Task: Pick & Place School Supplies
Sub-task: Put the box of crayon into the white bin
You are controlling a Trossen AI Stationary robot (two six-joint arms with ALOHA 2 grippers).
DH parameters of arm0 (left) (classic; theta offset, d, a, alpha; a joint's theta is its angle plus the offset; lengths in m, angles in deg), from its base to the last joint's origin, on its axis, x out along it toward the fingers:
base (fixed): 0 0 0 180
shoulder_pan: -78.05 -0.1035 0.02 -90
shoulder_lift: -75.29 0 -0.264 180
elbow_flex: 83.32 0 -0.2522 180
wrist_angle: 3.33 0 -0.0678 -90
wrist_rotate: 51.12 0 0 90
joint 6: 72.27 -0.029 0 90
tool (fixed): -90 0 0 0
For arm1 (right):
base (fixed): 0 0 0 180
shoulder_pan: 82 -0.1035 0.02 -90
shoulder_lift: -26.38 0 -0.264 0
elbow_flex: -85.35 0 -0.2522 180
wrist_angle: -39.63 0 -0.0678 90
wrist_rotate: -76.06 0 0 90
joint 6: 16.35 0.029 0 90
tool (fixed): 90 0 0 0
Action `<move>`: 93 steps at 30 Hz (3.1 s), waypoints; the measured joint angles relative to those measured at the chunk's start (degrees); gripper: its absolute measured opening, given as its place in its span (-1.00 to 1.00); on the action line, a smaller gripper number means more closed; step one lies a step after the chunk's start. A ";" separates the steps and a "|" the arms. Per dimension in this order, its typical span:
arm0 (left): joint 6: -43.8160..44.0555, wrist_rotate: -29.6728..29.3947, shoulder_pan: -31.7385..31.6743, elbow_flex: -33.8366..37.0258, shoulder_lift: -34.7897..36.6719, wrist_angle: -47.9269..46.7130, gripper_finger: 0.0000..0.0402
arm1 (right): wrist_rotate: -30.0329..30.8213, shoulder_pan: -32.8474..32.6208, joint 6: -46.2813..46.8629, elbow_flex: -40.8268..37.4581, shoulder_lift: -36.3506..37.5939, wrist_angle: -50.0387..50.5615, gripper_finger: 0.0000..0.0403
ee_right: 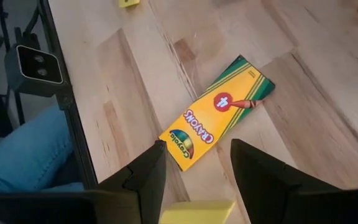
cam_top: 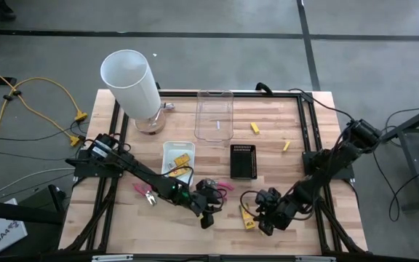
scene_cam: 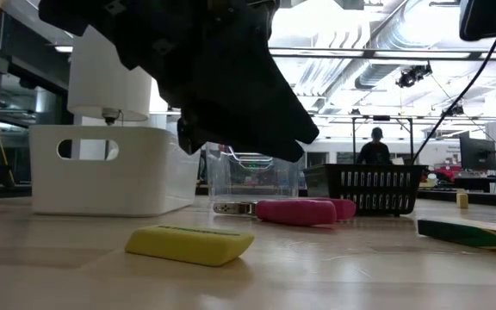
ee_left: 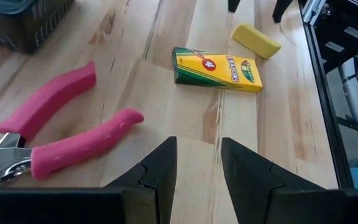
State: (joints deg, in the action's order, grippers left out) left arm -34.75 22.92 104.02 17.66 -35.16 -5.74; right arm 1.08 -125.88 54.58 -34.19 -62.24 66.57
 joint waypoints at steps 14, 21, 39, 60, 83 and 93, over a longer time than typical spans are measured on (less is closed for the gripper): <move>-0.02 -0.02 0.00 0.00 0.00 0.40 -0.39 | -1.74 1.29 -1.09 0.00 -5.24 -4.89 -0.16; 0.06 0.86 0.00 0.00 0.00 0.22 -0.39 | -1.82 1.91 -1.33 0.00 -5.24 -4.15 -0.16; -1.15 2.69 -0.47 0.00 0.00 0.22 -0.39 | -3.66 3.49 1.35 0.00 -5.26 -3.12 -0.16; -10.87 11.23 -3.41 0.00 0.00 0.20 -0.40 | -7.09 3.54 4.84 0.02 -5.25 -3.01 -0.16; -10.12 11.23 -3.41 0.00 0.00 -0.15 -0.40 | -7.97 3.87 7.44 0.07 -8.93 -6.68 -0.16; -6.49 11.67 -3.32 0.00 0.00 -0.15 -0.40 | -7.52 3.87 7.35 0.07 -8.93 -7.90 -0.16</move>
State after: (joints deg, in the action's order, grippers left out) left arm -41.24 34.59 100.70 17.66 -35.16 -5.89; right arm -6.44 -122.01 61.93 -34.13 -71.17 58.67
